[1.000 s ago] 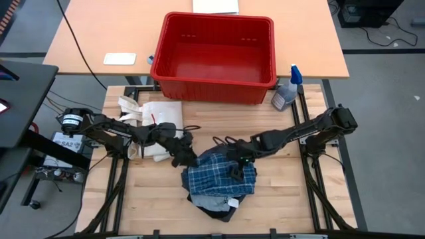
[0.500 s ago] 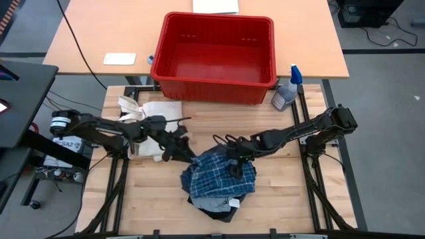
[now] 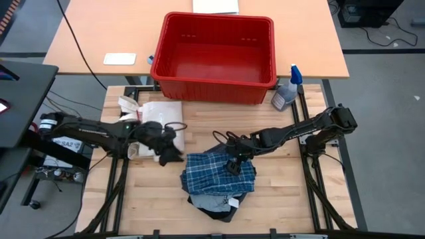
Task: Sort clothes
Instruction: Adjust the blue pants on top of the stacked clothes
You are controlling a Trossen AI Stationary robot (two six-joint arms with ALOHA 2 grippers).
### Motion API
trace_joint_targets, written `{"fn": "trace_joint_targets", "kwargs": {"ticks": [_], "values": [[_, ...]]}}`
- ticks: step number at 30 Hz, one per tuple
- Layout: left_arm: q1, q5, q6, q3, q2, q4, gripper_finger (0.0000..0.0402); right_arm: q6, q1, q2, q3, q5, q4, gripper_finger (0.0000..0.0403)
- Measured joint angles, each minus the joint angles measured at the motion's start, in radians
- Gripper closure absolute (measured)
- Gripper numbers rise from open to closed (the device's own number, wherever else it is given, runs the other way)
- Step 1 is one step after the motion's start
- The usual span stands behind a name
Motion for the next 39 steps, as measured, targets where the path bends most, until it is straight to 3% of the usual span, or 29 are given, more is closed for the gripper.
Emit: {"fn": "trace_joint_targets", "kwargs": {"ticks": [4, 6, 11, 16, 22, 28, 33, 39], "values": [[-0.128, 0.018, -0.277, 0.0, -0.017, -0.014, 0.0148, 0.015, 0.0, 0.0, 0.0, 0.0, -0.007, 0.0056], [-0.21, -0.023, -0.42, 0.0, -0.018, 0.006, 0.0148, 0.012, 0.0, 0.0, 0.0, -0.001, -0.005, 0.0056], [-0.416, -0.302, -0.729, 0.0, 0.019, 0.02, 0.0148, -0.027, 0.0, 0.0, 0.0, -0.004, 0.005, 0.0056], [-0.507, -0.525, -0.894, 0.0, 0.093, -0.001, 0.0138, -0.089, 0.0, 0.0, 0.0, -0.004, 0.01, 0.0056], [-0.475, -0.575, -0.906, -0.002, 0.244, 0.103, 0.0117, -0.129, 0.0, 0.0, 0.0, -0.004, 0.013, 0.0056], [-0.433, -0.565, -0.801, -0.002, 0.387, 0.409, 0.0116, -0.132, 0.0, 0.0, 0.0, -0.004, 0.012, 0.0056], [-0.429, -0.497, -0.753, -0.004, 0.503, 0.668, 0.0116, -0.136, 0.0, 0.0, 0.0, -0.005, 0.012, 0.0056], [-0.43, -0.485, -0.676, -0.001, 0.525, 1.027, 0.0116, -0.133, 0.0, 0.0, 0.0, -0.007, 0.012, 0.0056]]}}
